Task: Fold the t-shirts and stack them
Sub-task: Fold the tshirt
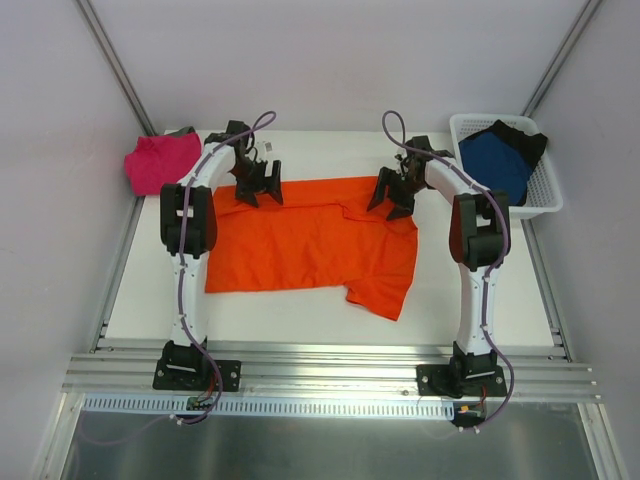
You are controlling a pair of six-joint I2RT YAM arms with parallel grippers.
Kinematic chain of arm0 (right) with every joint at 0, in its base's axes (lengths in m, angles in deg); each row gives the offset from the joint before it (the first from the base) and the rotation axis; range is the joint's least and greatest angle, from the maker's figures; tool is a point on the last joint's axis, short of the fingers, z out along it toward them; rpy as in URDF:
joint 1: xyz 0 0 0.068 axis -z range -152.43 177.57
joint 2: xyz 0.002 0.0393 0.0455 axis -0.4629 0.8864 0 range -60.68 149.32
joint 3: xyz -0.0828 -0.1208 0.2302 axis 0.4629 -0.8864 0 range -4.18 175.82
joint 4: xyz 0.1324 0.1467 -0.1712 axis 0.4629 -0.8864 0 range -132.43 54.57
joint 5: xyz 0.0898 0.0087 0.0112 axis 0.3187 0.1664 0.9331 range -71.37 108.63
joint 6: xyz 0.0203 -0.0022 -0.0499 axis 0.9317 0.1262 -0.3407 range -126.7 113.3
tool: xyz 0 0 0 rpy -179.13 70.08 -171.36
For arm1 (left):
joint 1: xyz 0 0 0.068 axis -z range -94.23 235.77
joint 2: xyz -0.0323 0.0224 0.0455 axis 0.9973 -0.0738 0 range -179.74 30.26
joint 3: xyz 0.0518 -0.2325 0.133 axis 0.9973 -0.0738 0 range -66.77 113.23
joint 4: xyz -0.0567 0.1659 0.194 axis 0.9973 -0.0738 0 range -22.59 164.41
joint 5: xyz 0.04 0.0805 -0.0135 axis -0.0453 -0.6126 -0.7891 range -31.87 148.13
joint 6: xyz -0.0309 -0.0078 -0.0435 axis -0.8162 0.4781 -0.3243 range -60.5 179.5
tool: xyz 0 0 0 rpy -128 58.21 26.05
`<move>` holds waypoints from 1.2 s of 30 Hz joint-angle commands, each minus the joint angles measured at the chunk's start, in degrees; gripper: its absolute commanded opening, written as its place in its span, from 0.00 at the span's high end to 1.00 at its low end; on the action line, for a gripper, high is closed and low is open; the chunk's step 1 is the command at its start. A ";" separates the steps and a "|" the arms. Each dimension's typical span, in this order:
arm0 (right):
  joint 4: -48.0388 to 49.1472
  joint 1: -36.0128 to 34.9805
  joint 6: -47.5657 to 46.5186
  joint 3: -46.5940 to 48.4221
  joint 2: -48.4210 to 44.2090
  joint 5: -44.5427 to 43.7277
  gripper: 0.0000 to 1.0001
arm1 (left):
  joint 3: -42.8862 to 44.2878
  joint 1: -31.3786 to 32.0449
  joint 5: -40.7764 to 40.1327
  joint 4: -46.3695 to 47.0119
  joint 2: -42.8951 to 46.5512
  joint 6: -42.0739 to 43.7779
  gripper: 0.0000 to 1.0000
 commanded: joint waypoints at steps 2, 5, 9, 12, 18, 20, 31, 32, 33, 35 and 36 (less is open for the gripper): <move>0.70 -0.03 0.25 -0.18 -0.09 -0.96 0.29 | 3.01 -0.85 -1.13 -0.86 -2.47 -0.33 0.12; 0.88 -0.03 0.25 -0.62 -1.05 -0.78 0.29 | 1.79 -0.85 -0.96 -0.86 -0.11 0.19 0.14; 1.14 0.06 0.25 -2.11 -2.29 -0.69 0.29 | -2.77 -0.94 -1.57 -0.86 6.39 1.69 0.14; 1.49 -0.03 0.33 -2.64 -2.90 -0.96 0.28 | -4.45 -1.47 -2.01 -1.39 9.21 3.36 0.14; 1.67 -0.46 0.51 -2.73 -3.87 -0.61 0.28 | -4.03 -1.64 -2.62 -2.00 14.93 3.54 0.13; 2.02 -0.55 0.60 -3.26 -4.22 -0.69 0.28 | -3.67 -1.90 -3.42 -1.92 14.58 3.19 0.12; 2.28 -0.82 0.51 -5.02 -5.63 -1.13 0.28 | -2.97 -5.24 -0.87 -2.00 7.29 -0.06 0.14; 2.28 -0.73 0.42 -4.93 -5.54 -1.22 0.28 | -2.09 -5.51 -0.69 -1.92 6.76 -0.07 0.14; 2.46 -0.73 0.51 -5.02 -5.19 -1.39 0.28 | -1.04 -5.86 -0.52 -2.00 5.28 0.02 0.14; 2.46 -0.82 0.51 -4.93 -5.02 -1.48 0.28 | 0.11 -6.39 -0.43 -2.01 4.30 -0.07 0.14; 2.46 -0.82 0.51 -4.67 -4.67 -1.48 0.28 | 1.24 -6.48 -0.17 -2.01 3.43 0.02 0.14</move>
